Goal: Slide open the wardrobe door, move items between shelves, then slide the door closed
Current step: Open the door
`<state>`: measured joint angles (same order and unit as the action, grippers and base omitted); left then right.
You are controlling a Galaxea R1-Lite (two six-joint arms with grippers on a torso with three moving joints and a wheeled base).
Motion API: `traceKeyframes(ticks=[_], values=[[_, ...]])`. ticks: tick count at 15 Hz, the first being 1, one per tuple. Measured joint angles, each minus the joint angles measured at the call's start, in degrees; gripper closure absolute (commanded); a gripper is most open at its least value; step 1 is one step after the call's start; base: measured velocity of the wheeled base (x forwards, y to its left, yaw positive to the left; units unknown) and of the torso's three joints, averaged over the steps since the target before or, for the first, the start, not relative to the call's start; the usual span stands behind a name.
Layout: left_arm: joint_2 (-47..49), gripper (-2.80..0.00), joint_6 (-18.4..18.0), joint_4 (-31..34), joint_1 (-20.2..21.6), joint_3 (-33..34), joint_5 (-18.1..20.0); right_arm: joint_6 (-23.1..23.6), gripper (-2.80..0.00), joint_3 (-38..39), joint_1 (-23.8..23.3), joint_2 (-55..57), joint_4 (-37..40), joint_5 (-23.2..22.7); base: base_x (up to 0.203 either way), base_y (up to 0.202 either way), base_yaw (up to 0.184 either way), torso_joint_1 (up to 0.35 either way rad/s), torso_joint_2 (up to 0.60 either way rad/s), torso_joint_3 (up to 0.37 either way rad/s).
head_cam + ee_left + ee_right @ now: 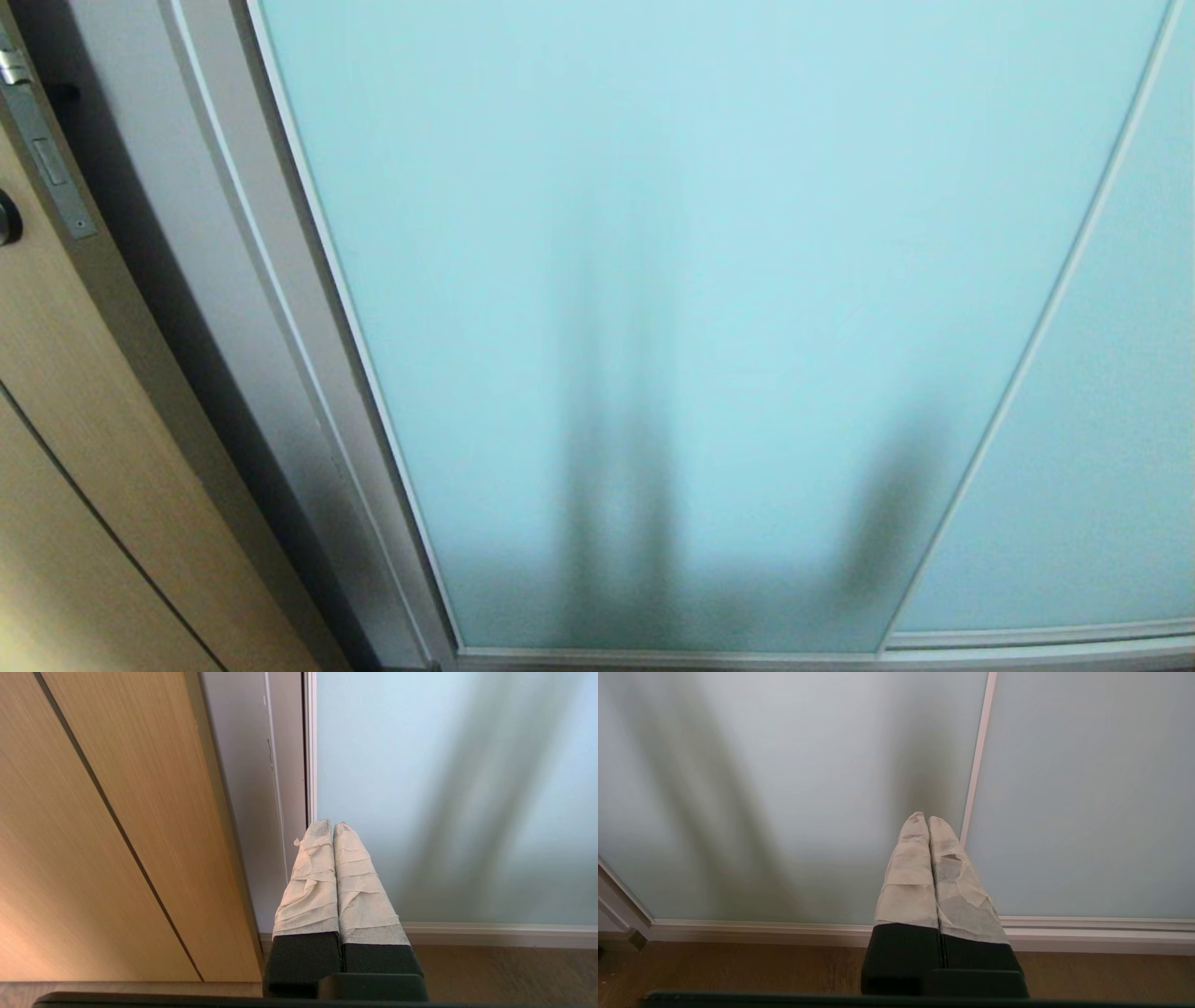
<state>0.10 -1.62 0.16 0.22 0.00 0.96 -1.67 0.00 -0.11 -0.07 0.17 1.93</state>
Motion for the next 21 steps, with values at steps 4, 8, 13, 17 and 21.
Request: traceKeyframes(ticks=[4, 8, 13, 17, 21], values=[[0.0, 0.0, -0.1, 0.2, 0.0, 0.0, -0.4, 0.0, 0.0, 0.0, 0.0, 0.0, 0.0, 0.0, 0.0, 0.0, 0.0, 0.0, 0.0, 0.0], [0.0, 0.0, -2.8, 0.3, 0.1, 0.0, -0.7, 0.0, 0.0, 0.0, 0.0, 0.0, 0.0, 0.0, 0.0, 0.0, 0.0, 0.0, 0.0, 0.0], [3.9, 0.0, -2.1, 4.4, 0.1, -10.2, -0.9, 0.0, 0.0, 0.0, 0.0, 0.0, 0.0, 0.0, 0.0, 0.0, 0.0, 0.0, 0.0, 0.0], [15.0, 0.0, -3.4, 5.5, 0.5, -23.6, -1.2, 0.0, 0.0, 0.0, 0.0, 0.0, 0.0, 0.0, 0.0, 0.0, 0.0, 0.0, 0.0, 0.0], [35.1, 0.0, -4.2, 4.9, 0.9, -39.4, -1.6, 0.0, 0.0, 0.0, 0.0, 0.0, 0.0, 0.0, 0.0, 0.0, 0.0, 0.0, 0.0, 0.0]])
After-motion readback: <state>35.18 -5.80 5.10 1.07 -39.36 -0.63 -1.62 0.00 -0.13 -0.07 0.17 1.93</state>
